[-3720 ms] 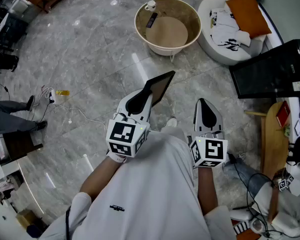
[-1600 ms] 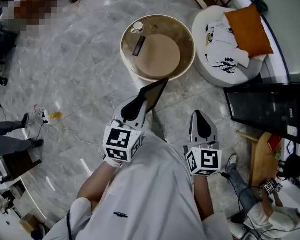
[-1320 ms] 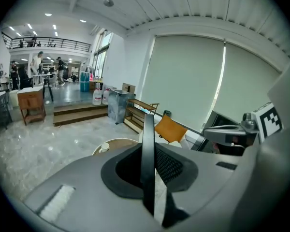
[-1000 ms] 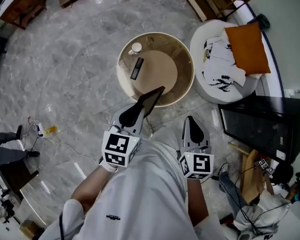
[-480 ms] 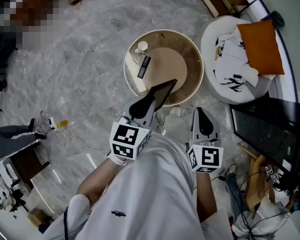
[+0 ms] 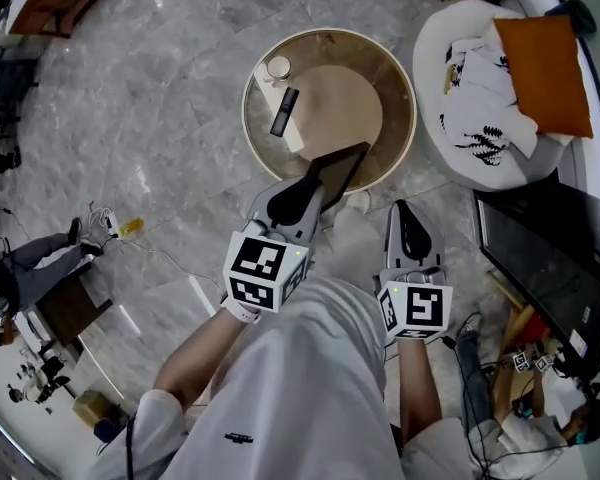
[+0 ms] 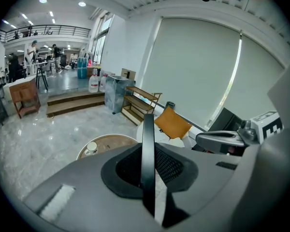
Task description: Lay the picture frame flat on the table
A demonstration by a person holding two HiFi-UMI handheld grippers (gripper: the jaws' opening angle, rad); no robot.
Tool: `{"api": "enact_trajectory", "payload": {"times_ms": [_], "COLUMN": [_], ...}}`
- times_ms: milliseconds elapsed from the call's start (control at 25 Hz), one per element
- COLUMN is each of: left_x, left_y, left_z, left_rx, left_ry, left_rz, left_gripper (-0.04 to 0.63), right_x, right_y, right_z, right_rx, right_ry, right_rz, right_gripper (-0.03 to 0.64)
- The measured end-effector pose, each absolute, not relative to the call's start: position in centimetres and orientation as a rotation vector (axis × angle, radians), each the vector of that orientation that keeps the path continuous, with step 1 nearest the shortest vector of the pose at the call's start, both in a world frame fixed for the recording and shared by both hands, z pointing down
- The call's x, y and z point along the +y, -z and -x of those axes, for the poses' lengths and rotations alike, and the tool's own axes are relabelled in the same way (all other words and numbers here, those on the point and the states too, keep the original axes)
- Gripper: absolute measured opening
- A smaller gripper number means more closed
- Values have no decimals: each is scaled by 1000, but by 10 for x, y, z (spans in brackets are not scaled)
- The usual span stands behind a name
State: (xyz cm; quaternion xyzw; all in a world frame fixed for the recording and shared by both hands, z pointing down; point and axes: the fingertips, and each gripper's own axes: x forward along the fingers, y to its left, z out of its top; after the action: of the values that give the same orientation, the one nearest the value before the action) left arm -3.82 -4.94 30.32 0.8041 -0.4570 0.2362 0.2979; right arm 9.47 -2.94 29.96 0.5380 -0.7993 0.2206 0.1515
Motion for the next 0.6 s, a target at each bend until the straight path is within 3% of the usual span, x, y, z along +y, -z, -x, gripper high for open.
{"api": "enact_trajectory", "payload": {"times_ms": [600], "left_x": [-95], "left_y": [-394], "left_z": [11], "left_rx": [-1225], "left_ry": [-628], "left_rz": [-2046], "left_gripper": [58], "right_x": [-76], "right_y": [-380], "right_z": [-120], "right_rx": [-2234], "right_ry": [-638], "right_rz": [-1507], "right_gripper": [6]}}
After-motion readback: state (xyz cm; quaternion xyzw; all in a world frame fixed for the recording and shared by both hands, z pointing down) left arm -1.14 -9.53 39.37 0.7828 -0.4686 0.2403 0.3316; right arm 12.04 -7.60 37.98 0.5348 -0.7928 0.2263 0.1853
